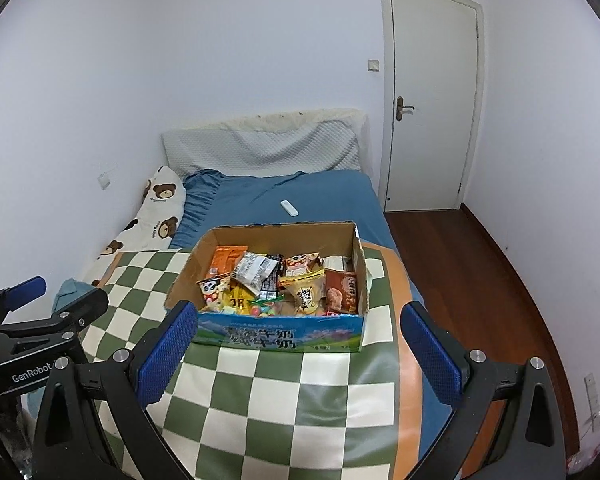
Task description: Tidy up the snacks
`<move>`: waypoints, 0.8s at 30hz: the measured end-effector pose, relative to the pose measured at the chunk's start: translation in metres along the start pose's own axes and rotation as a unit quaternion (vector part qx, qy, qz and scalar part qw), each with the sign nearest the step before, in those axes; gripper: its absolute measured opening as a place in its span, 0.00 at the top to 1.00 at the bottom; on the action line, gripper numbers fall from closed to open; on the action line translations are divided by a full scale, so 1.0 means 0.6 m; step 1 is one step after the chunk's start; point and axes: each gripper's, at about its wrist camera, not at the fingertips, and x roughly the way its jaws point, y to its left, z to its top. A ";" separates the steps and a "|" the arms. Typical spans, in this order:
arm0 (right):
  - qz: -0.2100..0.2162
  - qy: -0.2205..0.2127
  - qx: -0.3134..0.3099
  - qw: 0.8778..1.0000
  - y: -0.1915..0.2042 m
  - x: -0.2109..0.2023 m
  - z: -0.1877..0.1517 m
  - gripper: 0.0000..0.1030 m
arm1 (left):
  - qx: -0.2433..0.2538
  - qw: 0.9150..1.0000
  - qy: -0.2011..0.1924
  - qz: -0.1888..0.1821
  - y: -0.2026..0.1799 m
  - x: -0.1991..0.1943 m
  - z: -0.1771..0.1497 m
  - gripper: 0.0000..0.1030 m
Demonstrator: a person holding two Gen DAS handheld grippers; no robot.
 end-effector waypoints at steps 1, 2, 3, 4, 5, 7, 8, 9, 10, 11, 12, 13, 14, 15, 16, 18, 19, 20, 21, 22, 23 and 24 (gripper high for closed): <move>-0.001 0.000 0.000 1.000 0.000 0.010 0.001 0.00 | 0.000 1.000 0.005 0.000 0.000 0.011 0.002 0.00; -0.004 0.002 -0.001 1.000 -0.001 0.025 0.003 0.00 | 0.000 1.000 0.008 0.003 -0.001 0.023 0.003 0.00; -0.005 0.004 -0.001 1.000 -0.002 0.035 0.003 0.00 | 0.002 1.000 0.011 0.007 -0.002 0.030 0.004 0.00; -0.006 0.006 0.000 1.000 -0.003 0.045 0.003 0.00 | 0.004 1.000 0.015 0.009 -0.003 0.040 0.004 0.00; -0.005 0.012 0.001 1.000 -0.005 0.061 0.004 0.00 | 0.005 1.000 0.018 0.011 -0.004 0.051 0.004 0.00; -0.005 0.018 0.004 1.000 -0.006 0.083 0.003 0.00 | 0.006 1.000 0.027 0.012 -0.005 0.068 0.005 0.00; -0.005 0.020 0.006 1.000 -0.006 0.089 0.002 0.00 | 0.006 0.999 0.030 0.014 -0.005 0.075 0.005 0.00; -0.002 0.020 0.009 1.000 -0.008 0.101 0.002 0.00 | 0.005 0.999 0.032 0.014 -0.004 0.082 0.005 0.00; -0.004 0.020 0.010 1.000 -0.008 0.106 0.000 0.00 | 0.005 0.999 0.034 0.015 -0.005 0.089 0.005 0.00; -0.007 0.022 0.009 1.000 -0.008 0.114 -0.002 0.00 | 0.005 0.999 0.036 0.017 -0.005 0.095 0.006 0.00; -0.006 0.026 0.009 1.000 -0.008 0.124 -0.003 0.00 | 0.005 0.999 0.038 0.017 -0.005 0.099 0.006 0.00; -0.005 0.029 0.011 1.000 -0.008 0.133 -0.003 0.00 | 0.004 0.999 0.039 0.018 -0.005 0.103 0.007 0.01; -0.005 0.032 0.010 0.999 -0.008 0.139 -0.004 0.00 | 0.005 0.999 0.039 0.019 -0.004 0.106 0.008 0.00; -0.006 0.033 0.009 0.999 -0.007 0.143 -0.003 0.00 | 0.005 0.999 0.040 0.020 -0.004 0.108 0.009 0.00; -0.008 0.033 0.008 0.999 -0.006 0.146 -0.003 0.00 | 0.005 0.999 0.040 0.021 -0.004 0.110 0.009 0.00; -0.008 0.034 0.007 0.999 -0.004 0.155 -0.003 0.00 | 0.005 0.999 0.044 0.021 -0.002 0.116 0.010 0.00; -0.008 0.035 0.007 0.999 -0.004 0.156 -0.001 0.00 | 0.003 0.999 0.045 0.021 -0.001 0.118 0.010 0.00; -0.008 0.035 0.006 0.999 -0.003 0.160 -0.001 0.00 | 0.002 0.999 0.046 0.020 0.000 0.118 0.011 0.01; -0.010 0.035 0.006 0.999 -0.002 0.161 -0.001 0.00 | 0.001 0.999 0.047 0.020 0.001 0.120 0.011 0.00; -0.010 0.036 0.006 0.999 -0.002 0.161 0.000 0.00 | 0.001 0.999 0.047 0.020 0.002 0.121 0.011 0.00; -0.009 0.037 0.006 0.999 -0.001 0.165 -0.001 0.00 | 0.001 0.999 0.048 0.021 0.002 0.122 0.011 0.00; -0.010 0.038 0.005 0.999 -0.001 0.165 -0.001 0.00 | 0.000 0.999 0.049 0.020 0.003 0.124 0.011 0.00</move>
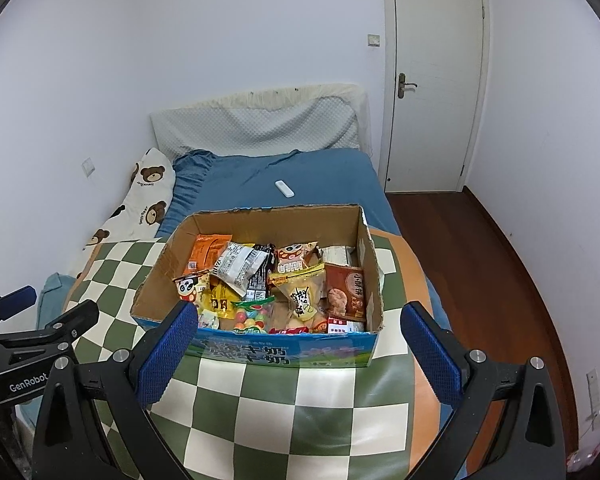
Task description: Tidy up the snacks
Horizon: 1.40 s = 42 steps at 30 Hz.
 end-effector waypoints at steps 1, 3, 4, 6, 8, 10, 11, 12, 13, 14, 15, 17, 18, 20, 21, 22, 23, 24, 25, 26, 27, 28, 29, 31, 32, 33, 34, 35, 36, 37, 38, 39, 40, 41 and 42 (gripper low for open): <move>-0.002 0.001 -0.001 1.000 0.000 0.000 0.000 0.00 | -0.001 1.000 0.001 -0.001 0.001 0.001 0.000 0.01; -0.002 0.003 -0.002 1.000 0.001 0.002 -0.002 0.00 | -0.002 1.000 0.003 -0.002 0.002 0.004 0.000 0.01; -0.004 0.004 -0.002 1.000 0.001 0.001 -0.002 0.00 | -0.002 1.000 0.004 -0.002 0.002 0.005 0.000 0.00; -0.004 0.006 -0.001 1.000 0.000 0.003 -0.003 0.00 | -0.002 1.000 0.006 -0.003 0.002 0.006 0.000 0.00; -0.005 0.007 -0.002 1.000 0.000 0.003 -0.004 0.00 | -0.003 1.000 0.007 -0.004 0.003 0.007 -0.001 0.00; -0.005 0.007 -0.002 1.000 0.001 0.003 -0.005 0.00 | -0.002 1.000 0.007 -0.002 0.003 0.007 -0.001 0.00; -0.006 0.008 -0.003 1.000 0.001 0.003 -0.005 0.00 | -0.003 1.000 0.007 -0.004 0.004 0.007 -0.001 0.00; -0.006 0.008 -0.003 1.000 0.001 0.004 -0.005 0.00 | -0.003 1.000 0.007 -0.004 0.003 0.007 -0.002 0.00; -0.005 0.007 -0.003 1.000 0.001 0.003 -0.006 0.00 | -0.003 1.000 0.007 -0.004 0.003 0.007 -0.002 0.00; -0.007 0.007 -0.005 1.000 0.002 0.003 -0.006 0.00 | -0.002 1.000 0.008 -0.004 0.003 0.007 -0.002 0.00; -0.008 0.006 -0.006 1.000 0.002 0.003 -0.005 0.00 | -0.002 1.000 0.007 -0.004 0.003 0.006 -0.001 0.00; -0.007 0.006 -0.006 1.000 0.002 0.001 -0.005 0.00 | -0.001 1.000 0.007 -0.004 0.003 0.006 -0.001 0.00; -0.007 0.007 -0.006 1.000 0.002 0.002 -0.005 0.00 | -0.001 1.000 0.007 -0.004 0.003 0.006 -0.001 0.00; -0.007 0.007 -0.005 1.000 0.002 0.001 -0.005 0.00 | -0.002 1.000 0.006 -0.005 0.005 0.007 -0.003 0.00; -0.006 0.006 -0.005 1.000 0.002 0.002 -0.005 0.00 | -0.002 1.000 0.006 -0.006 0.005 0.008 -0.004 0.01; -0.007 0.006 -0.006 1.000 0.002 0.002 -0.004 0.00 | -0.002 1.000 0.006 -0.007 0.004 0.007 -0.004 0.00; -0.007 0.006 -0.006 1.000 0.002 0.002 -0.004 0.00 | -0.002 1.000 0.005 -0.008 0.004 0.007 -0.005 0.00; -0.006 0.007 -0.005 1.000 0.002 0.003 -0.004 0.00 | -0.001 1.000 0.006 -0.008 0.002 0.007 -0.005 0.00; -0.005 0.007 -0.005 1.000 0.002 0.001 -0.003 0.00 | 0.000 1.000 0.006 -0.009 0.002 0.007 -0.006 0.00; -0.006 0.007 -0.004 1.000 0.002 0.002 -0.004 0.00 | 0.000 1.000 0.006 -0.009 0.001 0.007 -0.006 0.00; -0.006 0.008 -0.003 1.000 0.002 0.002 -0.005 0.00 | 0.000 1.000 0.006 -0.009 0.001 0.007 -0.006 0.00; -0.005 0.008 -0.002 1.000 0.001 0.002 -0.005 0.00 | 0.000 1.000 0.006 -0.010 0.001 0.007 -0.006 0.00; -0.006 0.008 -0.002 1.000 0.002 0.002 -0.005 0.00 | -0.001 1.000 0.006 -0.010 0.001 0.007 -0.006 0.00; -0.004 0.009 -0.002 1.000 0.001 0.002 -0.005 0.00 | 0.000 1.000 0.007 -0.012 -0.001 0.006 -0.005 0.00; -0.003 0.012 -0.001 1.000 0.001 0.004 -0.006 0.00 | 0.000 1.000 0.007 -0.012 -0.001 0.005 -0.007 0.00; -0.003 0.013 0.000 1.000 0.001 0.005 -0.007 0.00 | 0.002 1.000 0.006 -0.013 -0.003 0.004 -0.005 0.01; -0.004 0.013 0.000 1.000 0.001 0.004 -0.009 0.00 | 0.003 1.000 0.006 -0.013 -0.004 0.003 -0.006 0.00; -0.004 0.014 0.000 1.000 0.001 0.004 -0.009 0.00 | 0.002 1.000 0.006 -0.013 -0.004 0.003 -0.005 0.00; -0.004 0.014 0.001 1.000 0.001 0.005 -0.010 0.00 | 0.002 1.000 0.006 -0.014 -0.005 0.002 -0.005 0.00; -0.004 0.014 0.001 1.000 0.001 0.003 -0.010 0.00 | 0.003 1.000 0.006 -0.014 -0.006 0.000 -0.004 0.00; -0.003 0.014 0.001 1.000 0.001 0.004 -0.011 0.00 | 0.002 1.000 0.006 -0.014 -0.007 -0.001 -0.005 0.00; -0.003 0.014 0.001 1.000 0.001 0.003 -0.011 0.00 | 0.002 1.000 0.006 -0.015 -0.006 0.001 -0.004 0.01; -0.004 0.013 0.000 1.000 0.001 0.003 -0.011 0.00 | 0.002 1.000 0.005 -0.015 -0.007 -0.001 -0.004 0.00; -0.003 0.012 0.000 1.000 0.001 0.002 -0.011 0.00 | 0.002 1.000 0.004 -0.015 -0.008 -0.002 -0.004 0.00; -0.003 0.012 0.001 1.000 0.001 0.001 -0.011 0.00 | 0.002 1.000 0.004 -0.016 -0.008 -0.003 -0.003 0.01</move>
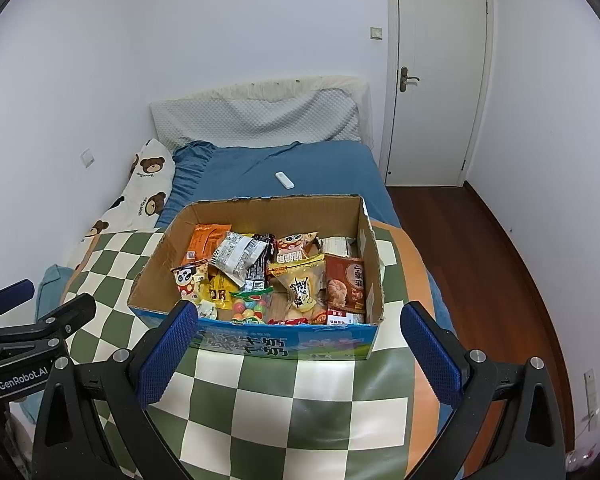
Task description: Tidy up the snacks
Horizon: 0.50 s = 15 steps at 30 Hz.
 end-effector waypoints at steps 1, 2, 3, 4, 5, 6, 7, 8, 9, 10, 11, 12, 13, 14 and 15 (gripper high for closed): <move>0.000 -0.001 0.000 1.000 0.000 -0.001 0.000 0.00 | 0.000 1.000 -0.001 0.000 0.000 -0.001 0.001 0.00; 0.000 -0.002 0.000 1.000 0.000 -0.003 0.001 0.00 | 0.000 1.000 -0.001 0.000 0.000 -0.002 0.001 0.00; 0.000 -0.002 0.000 1.000 0.000 -0.004 0.001 0.00 | 0.000 1.000 -0.002 0.000 -0.001 -0.003 0.001 0.00; 0.001 -0.002 0.000 1.000 0.000 -0.006 0.001 0.00 | -0.001 1.000 -0.002 0.000 -0.001 -0.004 0.002 0.00; 0.001 -0.004 0.000 1.000 0.000 -0.006 0.001 0.00 | 0.000 1.000 -0.002 -0.001 -0.001 -0.005 0.002 0.00; 0.001 -0.004 -0.001 1.000 -0.001 -0.008 0.002 0.00 | 0.000 1.000 -0.002 -0.001 -0.001 -0.005 0.002 0.00; 0.001 -0.004 -0.001 1.000 -0.001 -0.009 0.002 0.00 | 0.000 1.000 -0.002 0.000 -0.001 -0.005 0.002 0.00; 0.001 -0.004 0.000 1.000 -0.001 -0.009 0.002 0.00 | 0.000 1.000 -0.002 0.000 -0.001 -0.005 0.002 0.00; 0.001 -0.005 -0.001 1.000 -0.001 -0.010 0.003 0.00 | 0.000 1.000 -0.002 0.000 -0.001 -0.004 0.002 0.00; 0.001 -0.005 -0.001 1.000 -0.001 -0.010 0.002 0.00 | 0.000 1.000 -0.002 -0.001 -0.001 -0.004 0.002 0.00; 0.001 -0.005 -0.001 1.000 -0.001 -0.011 0.003 0.00 | 0.000 1.000 -0.002 0.000 -0.001 -0.004 0.002 0.00; 0.002 -0.004 0.000 1.000 -0.001 -0.010 0.003 0.00 | -0.001 1.000 -0.002 0.000 -0.001 -0.004 0.003 0.00; 0.001 -0.005 0.000 1.000 -0.001 -0.010 0.003 0.00 | -0.001 1.000 -0.002 0.000 -0.001 -0.005 0.003 0.00; 0.001 -0.005 -0.001 1.000 -0.001 -0.010 0.003 0.00 | -0.001 1.000 -0.003 0.000 -0.001 -0.005 0.003 0.00; 0.001 -0.006 -0.001 1.000 -0.001 -0.011 0.003 0.00 | 0.000 1.000 -0.003 -0.001 0.000 -0.006 0.002 0.00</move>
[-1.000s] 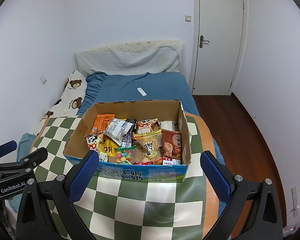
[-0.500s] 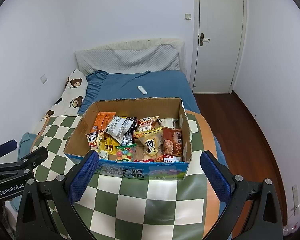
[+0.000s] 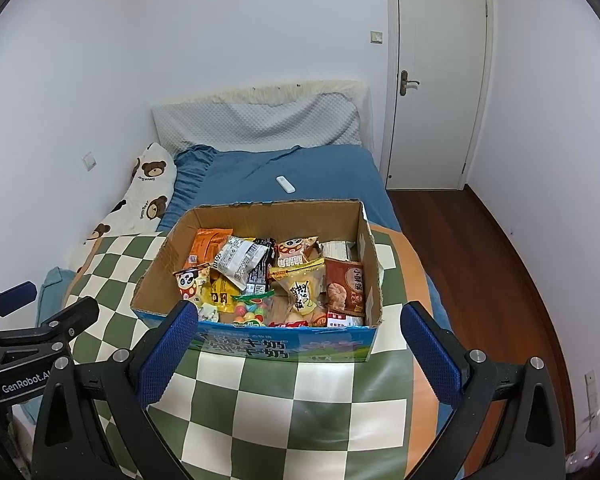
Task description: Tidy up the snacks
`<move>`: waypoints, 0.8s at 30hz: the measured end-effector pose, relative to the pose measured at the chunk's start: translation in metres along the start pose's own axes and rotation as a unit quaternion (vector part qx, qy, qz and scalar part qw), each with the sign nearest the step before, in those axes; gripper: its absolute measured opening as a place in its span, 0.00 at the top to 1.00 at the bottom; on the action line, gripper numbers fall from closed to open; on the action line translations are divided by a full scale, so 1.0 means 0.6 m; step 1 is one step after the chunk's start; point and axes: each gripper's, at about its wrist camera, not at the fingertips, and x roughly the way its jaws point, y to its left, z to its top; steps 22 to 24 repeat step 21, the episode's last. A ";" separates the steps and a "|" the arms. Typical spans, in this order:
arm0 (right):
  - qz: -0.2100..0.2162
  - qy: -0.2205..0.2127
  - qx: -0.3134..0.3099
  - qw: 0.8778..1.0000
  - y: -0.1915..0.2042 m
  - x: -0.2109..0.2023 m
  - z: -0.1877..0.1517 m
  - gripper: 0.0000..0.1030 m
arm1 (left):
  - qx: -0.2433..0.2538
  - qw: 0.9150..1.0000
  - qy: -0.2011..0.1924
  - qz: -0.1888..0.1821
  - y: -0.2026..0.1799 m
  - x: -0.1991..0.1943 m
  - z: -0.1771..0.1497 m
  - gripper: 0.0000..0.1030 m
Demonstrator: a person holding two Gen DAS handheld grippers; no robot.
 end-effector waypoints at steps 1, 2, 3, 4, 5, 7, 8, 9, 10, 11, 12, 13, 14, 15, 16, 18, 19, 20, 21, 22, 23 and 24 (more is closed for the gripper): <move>0.000 0.000 -0.001 1.000 0.000 -0.001 0.000 0.00 | 0.000 1.000 0.000 0.000 0.000 0.000 0.000 0.00; 0.000 -0.001 -0.001 1.000 0.001 -0.002 0.001 0.00 | 0.000 1.000 -0.001 0.000 0.000 0.000 0.000 0.00; 0.000 -0.001 0.000 1.000 0.000 -0.004 0.001 0.00 | 0.000 1.000 -0.001 0.000 -0.001 -0.001 0.000 0.00; 0.000 -0.002 0.000 1.000 0.001 -0.005 0.002 0.00 | 0.001 1.000 -0.001 -0.001 -0.001 -0.003 0.001 0.00; 0.000 -0.002 -0.001 1.000 0.002 -0.006 0.003 0.00 | 0.001 1.000 -0.002 0.000 -0.001 -0.005 0.001 0.00; 0.000 -0.003 0.000 1.000 0.002 -0.007 0.003 0.00 | 0.001 1.000 -0.003 -0.001 -0.001 -0.008 0.002 0.00; 0.000 -0.003 0.000 1.000 0.002 -0.008 0.004 0.00 | 0.001 1.000 -0.003 -0.001 -0.001 -0.008 0.002 0.00; 0.001 -0.003 0.000 1.000 0.002 -0.009 0.005 0.00 | 0.001 1.000 -0.003 -0.001 -0.002 -0.009 0.002 0.00; 0.001 -0.003 0.000 1.000 0.002 -0.009 0.006 0.00 | 0.001 1.000 -0.003 -0.001 -0.002 -0.009 0.002 0.00; 0.002 -0.004 0.000 1.000 0.003 -0.010 0.007 0.00 | 0.001 1.000 -0.003 -0.001 -0.001 -0.008 0.002 0.00; 0.001 -0.004 0.000 1.000 0.002 -0.011 0.007 0.00 | 0.002 1.000 -0.003 0.000 -0.001 -0.008 0.002 0.00; 0.001 -0.003 0.000 1.000 0.003 -0.011 0.007 0.00 | 0.001 1.000 -0.003 -0.001 -0.001 -0.008 0.002 0.00; 0.002 -0.003 0.001 1.000 0.002 -0.010 0.007 0.00 | 0.001 1.000 -0.003 -0.002 -0.001 -0.008 0.002 0.00; 0.002 -0.003 0.001 1.000 0.002 -0.011 0.007 0.00 | 0.002 1.000 -0.004 -0.002 -0.001 -0.008 0.001 0.00; 0.001 -0.004 0.000 1.000 0.003 -0.011 0.007 0.00 | 0.002 1.000 -0.005 -0.002 -0.001 -0.008 0.001 0.00; 0.002 -0.003 0.001 1.000 0.002 -0.011 0.006 0.00 | 0.002 1.000 -0.009 0.000 -0.001 -0.012 0.002 0.00; 0.002 -0.004 0.001 1.000 0.002 -0.012 0.007 0.00 | 0.002 1.000 -0.010 -0.001 -0.001 -0.014 0.003 0.00; 0.002 -0.003 0.000 1.000 0.003 -0.012 0.006 0.00 | 0.001 1.000 -0.011 -0.002 -0.001 -0.015 0.004 0.00; 0.002 -0.003 0.000 1.000 0.003 -0.012 0.007 0.00 | 0.001 1.000 -0.011 -0.002 0.000 -0.015 0.005 0.00; 0.002 -0.003 0.000 1.000 0.003 -0.012 0.007 0.00 | 0.001 1.000 -0.011 -0.002 0.000 -0.015 0.005 0.00; 0.002 -0.003 0.000 1.000 0.003 -0.012 0.007 0.00 | 0.001 1.000 -0.011 -0.002 0.000 -0.015 0.005 0.00; 0.002 -0.003 0.000 1.000 0.003 -0.012 0.007 0.00 | 0.001 1.000 -0.011 -0.002 0.000 -0.015 0.005 0.00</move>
